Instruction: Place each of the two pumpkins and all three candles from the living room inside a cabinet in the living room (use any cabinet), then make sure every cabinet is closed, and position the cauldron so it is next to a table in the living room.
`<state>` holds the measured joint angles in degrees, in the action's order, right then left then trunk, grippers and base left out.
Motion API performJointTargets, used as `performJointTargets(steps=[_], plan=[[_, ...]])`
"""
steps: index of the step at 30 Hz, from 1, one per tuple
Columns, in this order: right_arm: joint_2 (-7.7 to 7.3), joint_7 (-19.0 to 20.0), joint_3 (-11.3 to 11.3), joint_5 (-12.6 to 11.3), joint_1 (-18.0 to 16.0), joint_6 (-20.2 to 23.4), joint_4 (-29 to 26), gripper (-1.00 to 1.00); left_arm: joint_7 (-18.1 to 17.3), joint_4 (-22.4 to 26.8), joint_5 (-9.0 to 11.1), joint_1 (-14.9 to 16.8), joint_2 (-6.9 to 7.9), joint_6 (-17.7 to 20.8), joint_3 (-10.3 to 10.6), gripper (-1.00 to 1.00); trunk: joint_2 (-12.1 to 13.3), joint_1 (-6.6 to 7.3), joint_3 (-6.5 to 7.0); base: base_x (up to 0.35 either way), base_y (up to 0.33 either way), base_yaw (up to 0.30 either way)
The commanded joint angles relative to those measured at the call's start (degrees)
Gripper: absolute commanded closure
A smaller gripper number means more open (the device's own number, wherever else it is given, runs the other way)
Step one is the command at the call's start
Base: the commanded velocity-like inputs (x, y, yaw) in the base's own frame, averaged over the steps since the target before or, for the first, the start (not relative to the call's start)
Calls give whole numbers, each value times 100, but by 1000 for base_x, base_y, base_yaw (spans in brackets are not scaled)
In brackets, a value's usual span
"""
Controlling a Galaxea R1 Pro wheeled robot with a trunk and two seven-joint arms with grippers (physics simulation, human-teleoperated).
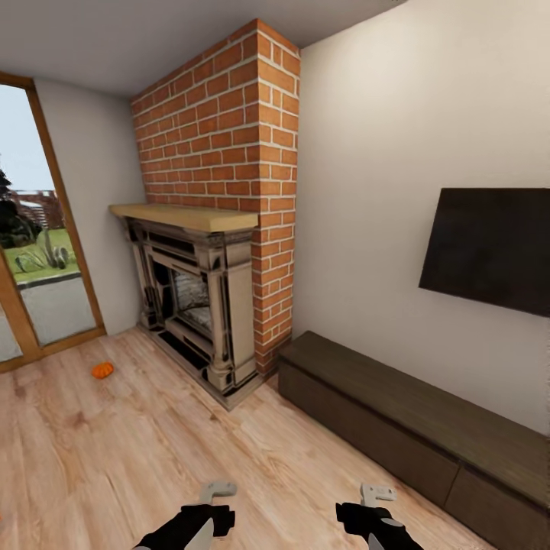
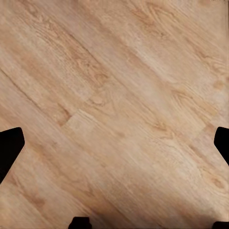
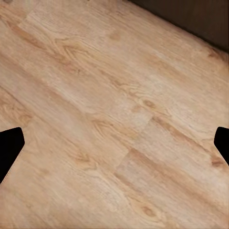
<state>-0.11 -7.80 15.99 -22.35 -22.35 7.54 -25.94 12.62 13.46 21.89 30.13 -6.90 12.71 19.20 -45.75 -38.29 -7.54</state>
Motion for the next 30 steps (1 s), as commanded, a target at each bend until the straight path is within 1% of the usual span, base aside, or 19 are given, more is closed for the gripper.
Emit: performJointTargets(steps=[1, 9, 16, 19, 23, 30], plan=[[-2, -48, 36, -28, -5, 29, -12, -100, 39, 16, 57, 1, 5, 30, 49, -100, -7, -3, -7, 158, 295, -275], [0, -47, 36, -29, -4, 29, -10, -100, 39, 16, 58, -2, 5, 30, 49, -100, -7, -3, 13, 118, 307, -275], [2, -47, 36, -27, -5, 29, -8, -100, 39, 16, 53, -2, 5, 19, 56, -100, -7, -3, 31, 57, 315, -275], [1, -47, 36, -30, -3, 29, -8, -100, 44, 14, 34, -4, 5, -10, 63, -100, -7, -3, 38, 65, 193, -275], [1, -47, 36, -31, -5, 29, -8, -100, 64, 14, -4, -6, 5, -72, 74, -100, -7, -3, 48, 83, -28, -275], [-4, -47, 34, -31, -4, 29, -8, -100, 96, 12, -28, -7, -2, -105, 83, -100, -7, -3, 66, 22, -235, -275]])
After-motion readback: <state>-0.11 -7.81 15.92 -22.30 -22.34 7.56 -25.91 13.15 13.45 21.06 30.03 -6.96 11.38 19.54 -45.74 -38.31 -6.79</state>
